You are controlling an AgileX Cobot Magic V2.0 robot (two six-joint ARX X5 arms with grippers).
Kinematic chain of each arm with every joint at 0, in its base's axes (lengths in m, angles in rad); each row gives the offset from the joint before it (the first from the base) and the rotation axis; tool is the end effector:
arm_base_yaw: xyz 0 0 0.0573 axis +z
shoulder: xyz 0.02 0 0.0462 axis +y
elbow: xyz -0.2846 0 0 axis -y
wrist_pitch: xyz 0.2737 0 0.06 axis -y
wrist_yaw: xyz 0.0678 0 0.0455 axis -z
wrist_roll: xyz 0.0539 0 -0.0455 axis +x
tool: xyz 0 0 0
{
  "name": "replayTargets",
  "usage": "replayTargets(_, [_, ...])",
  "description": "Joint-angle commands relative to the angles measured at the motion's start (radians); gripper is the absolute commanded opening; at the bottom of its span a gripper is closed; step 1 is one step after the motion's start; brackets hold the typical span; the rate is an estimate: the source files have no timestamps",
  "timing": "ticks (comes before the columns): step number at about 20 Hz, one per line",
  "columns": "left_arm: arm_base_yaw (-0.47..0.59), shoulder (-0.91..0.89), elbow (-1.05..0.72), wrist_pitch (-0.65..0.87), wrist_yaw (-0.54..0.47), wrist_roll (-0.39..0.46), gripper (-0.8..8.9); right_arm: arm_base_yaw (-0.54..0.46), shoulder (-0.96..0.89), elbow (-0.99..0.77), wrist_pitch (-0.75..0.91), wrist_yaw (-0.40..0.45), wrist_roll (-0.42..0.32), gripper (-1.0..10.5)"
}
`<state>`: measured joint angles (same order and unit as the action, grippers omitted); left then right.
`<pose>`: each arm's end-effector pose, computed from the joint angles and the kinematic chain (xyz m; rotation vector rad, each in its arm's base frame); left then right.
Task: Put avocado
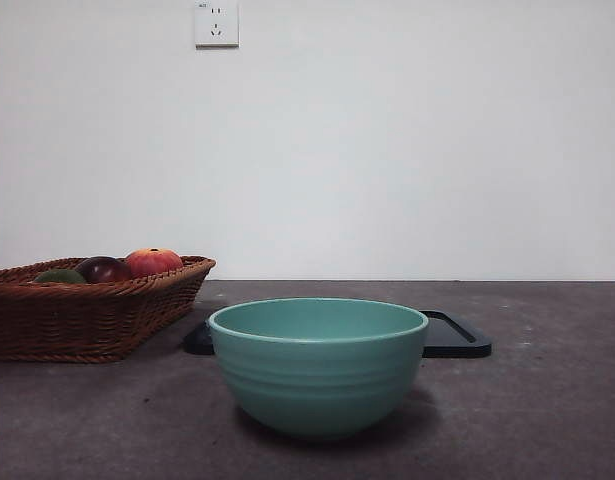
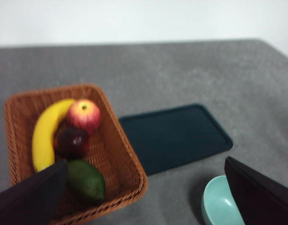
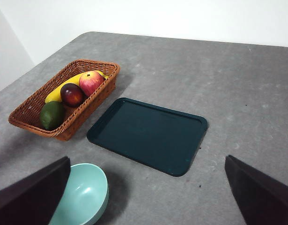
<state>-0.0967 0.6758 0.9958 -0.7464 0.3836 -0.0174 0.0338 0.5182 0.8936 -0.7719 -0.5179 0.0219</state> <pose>0.1435 -0.0342 0.3759 -0.0783 0.4302 -0.4693 0.1102 0.0304 0.3564 0.1173 0.3958 0.5402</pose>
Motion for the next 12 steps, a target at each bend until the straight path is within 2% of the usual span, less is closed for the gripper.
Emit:
replayTargets(1, [-0.002,0.075,0.021,0.019,-0.023,-0.027,5.84,0.003,0.002,0.014,0.009,0.002,-0.007,5.8])
replayTargets(7, [-0.002,0.299,0.031,0.013,-0.02,-0.154,5.84,0.014,0.002,0.014,0.008,0.002,-0.007,5.8])
replayTargets(12, [-0.002,0.58,0.08,-0.002,-0.029,-0.161,5.76,0.018,0.002,0.014,0.008,0.002,-0.007,5.8])
